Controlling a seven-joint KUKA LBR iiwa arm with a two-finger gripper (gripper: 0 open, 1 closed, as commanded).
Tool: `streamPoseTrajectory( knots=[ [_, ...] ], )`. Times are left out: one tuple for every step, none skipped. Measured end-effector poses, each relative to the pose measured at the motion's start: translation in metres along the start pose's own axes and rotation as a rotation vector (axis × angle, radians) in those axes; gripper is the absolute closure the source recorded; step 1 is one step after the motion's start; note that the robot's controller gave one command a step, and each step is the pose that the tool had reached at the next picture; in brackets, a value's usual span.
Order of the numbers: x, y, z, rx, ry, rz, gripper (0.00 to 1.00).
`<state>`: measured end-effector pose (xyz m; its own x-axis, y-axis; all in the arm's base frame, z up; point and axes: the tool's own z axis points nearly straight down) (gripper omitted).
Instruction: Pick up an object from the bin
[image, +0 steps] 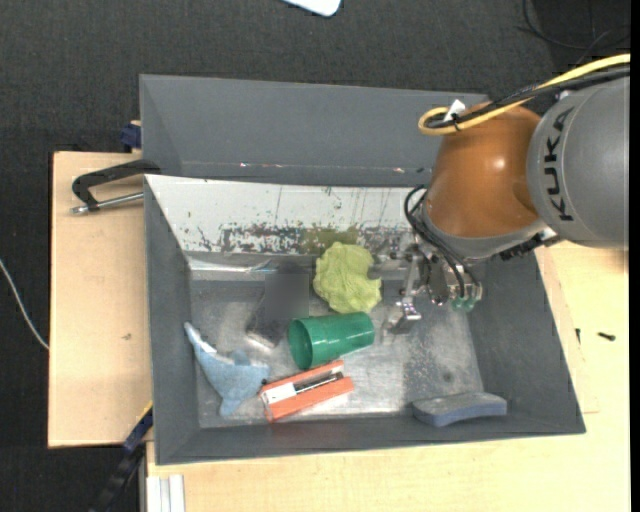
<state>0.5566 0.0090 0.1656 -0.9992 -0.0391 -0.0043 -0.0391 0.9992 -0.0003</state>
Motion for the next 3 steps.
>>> streamPoseTrajectory(
  knots=[
    [-0.02, 0.008, 0.03, -0.003, -0.01, -0.072, 0.0],
    [0.024, 0.061, 0.084, -0.003, -0.01, -0.196, 1.0],
    [0.024, 0.061, 0.084, -0.003, -0.01, -0.196, 1.0]
  ],
)
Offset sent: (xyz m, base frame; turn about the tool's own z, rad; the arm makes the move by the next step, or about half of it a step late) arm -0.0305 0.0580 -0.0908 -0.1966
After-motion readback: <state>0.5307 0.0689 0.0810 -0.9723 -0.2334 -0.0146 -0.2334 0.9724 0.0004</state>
